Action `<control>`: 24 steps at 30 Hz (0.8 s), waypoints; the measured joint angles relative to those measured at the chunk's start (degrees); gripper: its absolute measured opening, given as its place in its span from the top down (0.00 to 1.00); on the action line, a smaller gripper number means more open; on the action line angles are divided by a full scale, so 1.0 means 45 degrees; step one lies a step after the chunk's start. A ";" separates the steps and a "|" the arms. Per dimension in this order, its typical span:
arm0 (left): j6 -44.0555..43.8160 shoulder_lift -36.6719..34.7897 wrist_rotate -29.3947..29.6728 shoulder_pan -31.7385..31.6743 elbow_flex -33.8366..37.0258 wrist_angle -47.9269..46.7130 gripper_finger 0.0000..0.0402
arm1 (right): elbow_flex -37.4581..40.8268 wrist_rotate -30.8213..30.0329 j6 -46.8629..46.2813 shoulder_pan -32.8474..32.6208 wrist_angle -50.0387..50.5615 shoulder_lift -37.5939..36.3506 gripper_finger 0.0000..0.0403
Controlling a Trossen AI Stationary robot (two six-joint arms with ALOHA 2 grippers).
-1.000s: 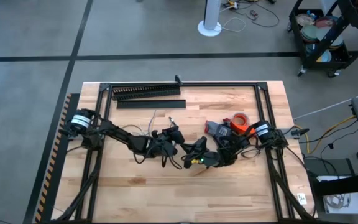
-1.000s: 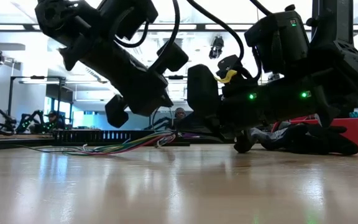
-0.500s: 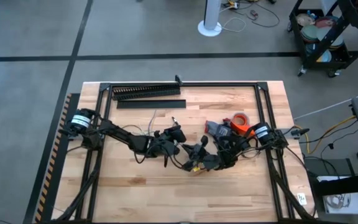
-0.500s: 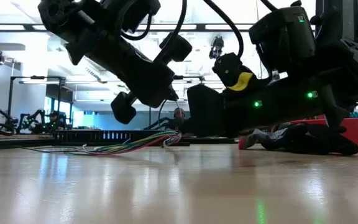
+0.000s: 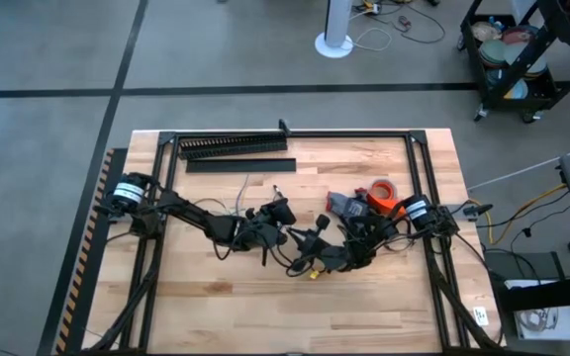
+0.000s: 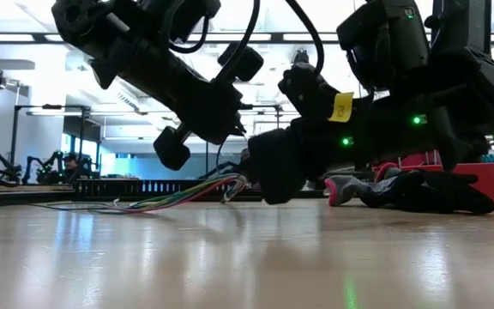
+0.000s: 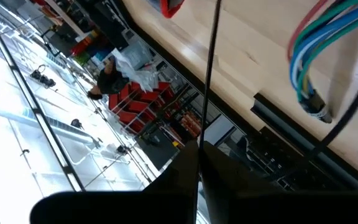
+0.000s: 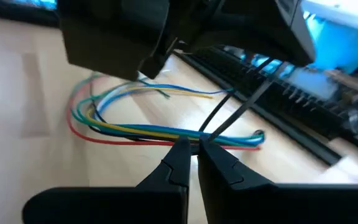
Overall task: Ziptie cables
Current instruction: Wrap the black zip tie on the cable
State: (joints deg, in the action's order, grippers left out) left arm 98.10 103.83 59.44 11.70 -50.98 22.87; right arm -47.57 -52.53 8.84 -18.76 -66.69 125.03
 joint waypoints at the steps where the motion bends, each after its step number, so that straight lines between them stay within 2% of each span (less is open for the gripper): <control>1: 0.0003 0.0000 0.0007 0.0000 0.0000 -0.0009 1.00 | 0.0000 -0.0164 0.0294 0.0005 0.0004 0.0000 1.00; 24: -0.0262 -0.0015 0.0534 0.0024 0.0000 0.0060 1.00 | 0.0024 -0.0292 -0.1105 0.0005 -0.0028 -0.0019 1.00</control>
State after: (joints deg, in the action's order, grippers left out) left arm 96.92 103.77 61.85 11.81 -50.98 23.14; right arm -47.46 -53.84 3.87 -18.74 -66.82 124.95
